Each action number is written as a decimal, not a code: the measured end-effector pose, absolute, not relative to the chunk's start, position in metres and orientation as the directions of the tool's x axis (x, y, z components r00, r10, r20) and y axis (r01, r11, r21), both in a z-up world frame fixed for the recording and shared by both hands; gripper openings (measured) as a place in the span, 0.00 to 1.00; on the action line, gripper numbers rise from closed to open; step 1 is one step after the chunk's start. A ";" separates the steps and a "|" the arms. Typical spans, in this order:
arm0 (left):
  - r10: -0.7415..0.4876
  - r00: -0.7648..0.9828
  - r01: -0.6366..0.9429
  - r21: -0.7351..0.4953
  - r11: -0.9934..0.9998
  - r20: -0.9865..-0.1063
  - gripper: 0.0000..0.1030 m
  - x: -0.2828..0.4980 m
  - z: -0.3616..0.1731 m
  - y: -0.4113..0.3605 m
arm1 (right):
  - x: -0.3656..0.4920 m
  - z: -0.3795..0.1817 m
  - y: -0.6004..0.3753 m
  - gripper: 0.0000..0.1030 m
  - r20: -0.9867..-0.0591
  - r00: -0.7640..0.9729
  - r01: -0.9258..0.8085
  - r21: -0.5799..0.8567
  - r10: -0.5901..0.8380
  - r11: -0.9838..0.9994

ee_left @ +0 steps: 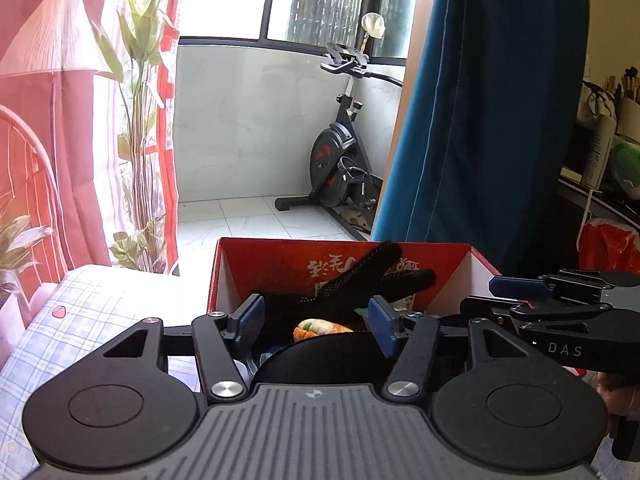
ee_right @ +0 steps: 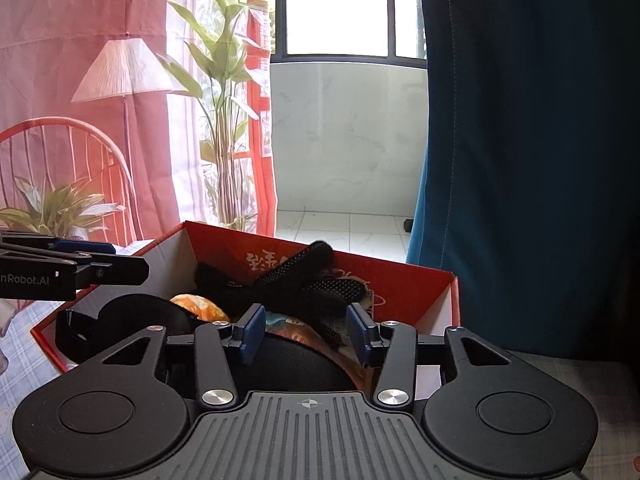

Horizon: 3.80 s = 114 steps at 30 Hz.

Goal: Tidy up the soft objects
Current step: 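Open both grippers to drop the gloves into the box, then move both grippers down to the white plastic pouch on the bed, then close the right gripper on the pouch edge while the left gripper hovers beside it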

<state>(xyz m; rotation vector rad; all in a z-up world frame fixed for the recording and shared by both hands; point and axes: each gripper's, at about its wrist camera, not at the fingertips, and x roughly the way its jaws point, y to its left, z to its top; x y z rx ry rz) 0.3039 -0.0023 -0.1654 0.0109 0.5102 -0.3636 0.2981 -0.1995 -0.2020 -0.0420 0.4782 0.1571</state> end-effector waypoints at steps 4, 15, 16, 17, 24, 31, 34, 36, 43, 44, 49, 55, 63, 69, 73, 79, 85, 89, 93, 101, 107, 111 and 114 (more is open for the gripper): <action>-0.368 0.792 0.374 -0.088 0.923 -0.487 0.60 0.283 -0.165 0.000 | 0.273 -0.200 -0.199 0.41 -0.449 0.878 -0.189 -0.011 0.164 0.982; -0.425 0.702 0.436 -0.127 0.891 -0.572 0.60 0.197 -0.196 0.020 | 0.184 -0.205 -0.186 0.41 -0.424 0.876 -0.227 0.060 0.231 0.972; -0.426 0.690 0.438 -0.132 0.889 -0.585 0.59 0.191 -0.202 0.021 | 0.177 -0.209 -0.184 0.41 -0.432 0.870 -0.232 0.066 0.238 0.970; -0.424 0.677 0.437 -0.136 0.889 -0.601 0.59 0.184 -0.210 0.023 | 0.171 -0.214 -0.181 0.41 -0.443 0.862 -0.237 0.072 0.244 0.969; -0.406 0.617 0.393 -0.183 0.901 -0.674 0.59 0.160 -0.259 0.031 | 0.127 -0.262 -0.162 0.41 -0.558 0.793 -0.231 0.099 0.246 0.968; -0.407 0.570 0.386 -0.205 0.899 -0.713 0.58 0.141 -0.291 0.031 | 0.093 -0.297 -0.167 0.52 -0.659 0.725 -0.153 0.126 0.198 0.980; -0.407 0.556 0.382 -0.212 0.900 -0.724 0.58 0.139 -0.299 0.030 | 0.088 -0.304 -0.175 0.52 -0.691 0.696 -0.116 0.160 0.195 0.980; -0.408 0.559 0.382 -0.212 0.899 -0.722 0.58 0.137 -0.302 0.030 | 0.087 -0.309 -0.176 0.52 -0.704 0.680 -0.105 0.182 0.204 0.978; -0.437 0.552 0.395 -0.240 0.887 -0.710 0.51 0.135 -0.303 0.030 | 0.090 -0.314 -0.167 0.49 -0.698 0.660 -0.140 0.248 0.277 0.959; -0.436 0.554 0.396 -0.236 0.887 -0.710 0.50 0.134 -0.303 0.029 | 0.092 -0.314 -0.165 0.49 -0.695 0.661 -0.149 0.249 0.284 0.957; -0.437 0.557 0.395 -0.238 0.887 -0.706 0.50 0.131 -0.303 0.025 | 0.107 -0.314 -0.157 0.48 -0.681 0.674 -0.161 0.244 0.287 0.956; -0.461 0.552 0.407 -0.258 0.876 -0.695 0.49 0.128 -0.305 0.027 | 0.116 -0.318 -0.162 0.41 -0.651 0.684 -0.140 0.326 0.330 0.935; -0.458 0.558 0.398 -0.261 0.880 -0.692 0.47 0.128 -0.306 0.027 | 0.108 -0.318 -0.166 0.34 -0.639 0.688 -0.120 0.365 0.343 0.923; -0.457 0.560 0.392 -0.265 0.881 -0.692 0.47 0.129 -0.306 0.029 | 0.102 -0.317 -0.163 0.32 -0.632 0.699 -0.137 0.340 0.334 0.930; -0.442 0.565 0.367 -0.267 0.891 -0.697 0.43 0.131 -0.305 0.034 | 0.101 -0.315 -0.160 0.31 -0.629 0.703 -0.165 0.309 0.331 0.937; -0.392 0.589 0.318 -0.243 0.916 -0.706 0.42 0.133 -0.303 0.042 | 0.097 -0.318 -0.156 0.31 -0.630 0.696 -0.194 0.298 0.345 0.935; -0.439 0.563 0.310 -0.314 0.897 -0.700 0.42 0.138 -0.304 0.043 | 0.091 -0.320 -0.153 0.31 -0.623 0.704 -0.197 0.290 0.341 0.937; -0.457 0.546 0.297 -0.347 0.889 -0.702 0.42 0.137 -0.304 0.042 | 0.089 -0.321 -0.152 0.32 -0.624 0.701 -0.187 0.305 0.345 0.934; -0.458 0.546 0.297 -0.350 0.889 -0.701 0.42 0.135 -0.306 0.042 | 0.087 -0.321 -0.151 0.32 -0.625 0.702 -0.179 0.309 0.342 0.934; -0.463 0.550 0.294 -0.358 0.886 -0.695 0.42 0.134 -0.306 0.043 | 0.085 -0.320 -0.149 0.30 -0.620 0.701 -0.189 0.317 0.354 0.929; -0.479 0.560 0.298 -0.375 0.878 -0.676 0.42 0.133 -0.304 0.046 | 0.082 -0.315 -0.147 0.30 -0.594 0.724 -0.212 0.293 0.351 0.932; -0.584 0.546 0.362 -0.459 0.811 -0.601 0.23 0.133 -0.297 0.049 | 0.082 -0.311 -0.148 0.28 -0.570 0.729 -0.240 0.305 0.378 0.922; -0.559 0.567 0.432 -0.360 0.827 -0.605 0.23 0.129 -0.284 0.033 | 0.081 -0.303 -0.139 0.28 -0.560 0.739 -0.283 0.248 0.375 0.927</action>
